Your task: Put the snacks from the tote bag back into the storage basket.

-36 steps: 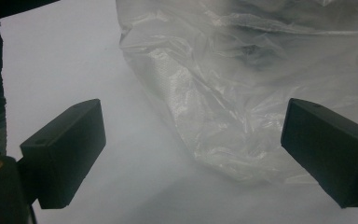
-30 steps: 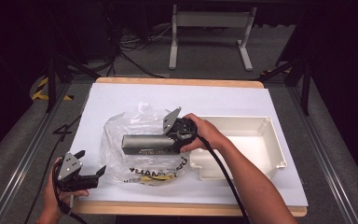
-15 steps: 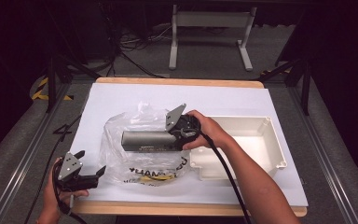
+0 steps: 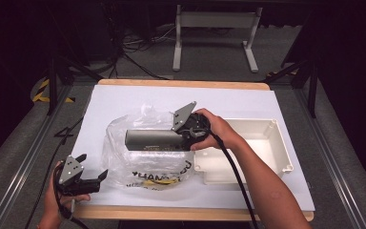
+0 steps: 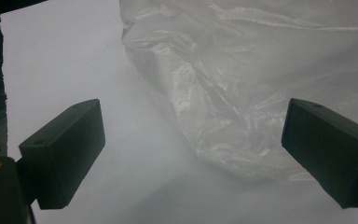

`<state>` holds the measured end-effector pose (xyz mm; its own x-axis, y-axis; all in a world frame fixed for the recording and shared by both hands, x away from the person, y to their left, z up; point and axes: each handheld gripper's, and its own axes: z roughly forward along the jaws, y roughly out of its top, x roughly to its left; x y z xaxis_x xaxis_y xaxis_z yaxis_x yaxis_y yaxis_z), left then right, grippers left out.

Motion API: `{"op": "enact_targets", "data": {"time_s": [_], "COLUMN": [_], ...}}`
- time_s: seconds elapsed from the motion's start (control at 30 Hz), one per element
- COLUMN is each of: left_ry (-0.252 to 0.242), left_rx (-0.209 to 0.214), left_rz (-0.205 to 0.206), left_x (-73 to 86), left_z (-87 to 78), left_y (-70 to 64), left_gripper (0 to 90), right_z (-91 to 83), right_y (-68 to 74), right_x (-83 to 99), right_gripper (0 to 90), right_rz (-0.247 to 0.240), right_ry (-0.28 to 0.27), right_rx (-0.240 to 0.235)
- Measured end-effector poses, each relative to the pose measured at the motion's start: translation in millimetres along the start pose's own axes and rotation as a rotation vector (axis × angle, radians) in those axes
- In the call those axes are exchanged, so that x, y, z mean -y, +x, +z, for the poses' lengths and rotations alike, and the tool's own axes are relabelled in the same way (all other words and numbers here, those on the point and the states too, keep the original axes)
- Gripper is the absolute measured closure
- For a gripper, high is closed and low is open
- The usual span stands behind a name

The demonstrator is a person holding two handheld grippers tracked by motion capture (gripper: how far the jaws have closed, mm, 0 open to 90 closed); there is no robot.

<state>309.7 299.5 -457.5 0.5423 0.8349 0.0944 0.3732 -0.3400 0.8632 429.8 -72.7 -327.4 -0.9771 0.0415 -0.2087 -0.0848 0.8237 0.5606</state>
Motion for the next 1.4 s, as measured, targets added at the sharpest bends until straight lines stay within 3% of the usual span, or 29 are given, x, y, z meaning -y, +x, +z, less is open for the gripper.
{"op": "enact_targets", "data": {"time_s": [0.67,1.4], "left_ry": [-0.001,0.004], "left_rx": [0.0,0.006], "left_rz": [0.004,-0.003], "left_x": [0.0,0.1], "left_z": [-0.8,0.5], "left_y": [0.0,0.1], "left_gripper": [6.9,6.8], "right_z": [-13.1,-32.8], "right_y": [0.9,3.6], "right_x": [1.2,17.4], "right_gripper": [43.5,43.6], "right_rz": [-0.016,-0.002], "right_ry": [-0.023,-0.035], "right_rx": [0.005,0.022]}}
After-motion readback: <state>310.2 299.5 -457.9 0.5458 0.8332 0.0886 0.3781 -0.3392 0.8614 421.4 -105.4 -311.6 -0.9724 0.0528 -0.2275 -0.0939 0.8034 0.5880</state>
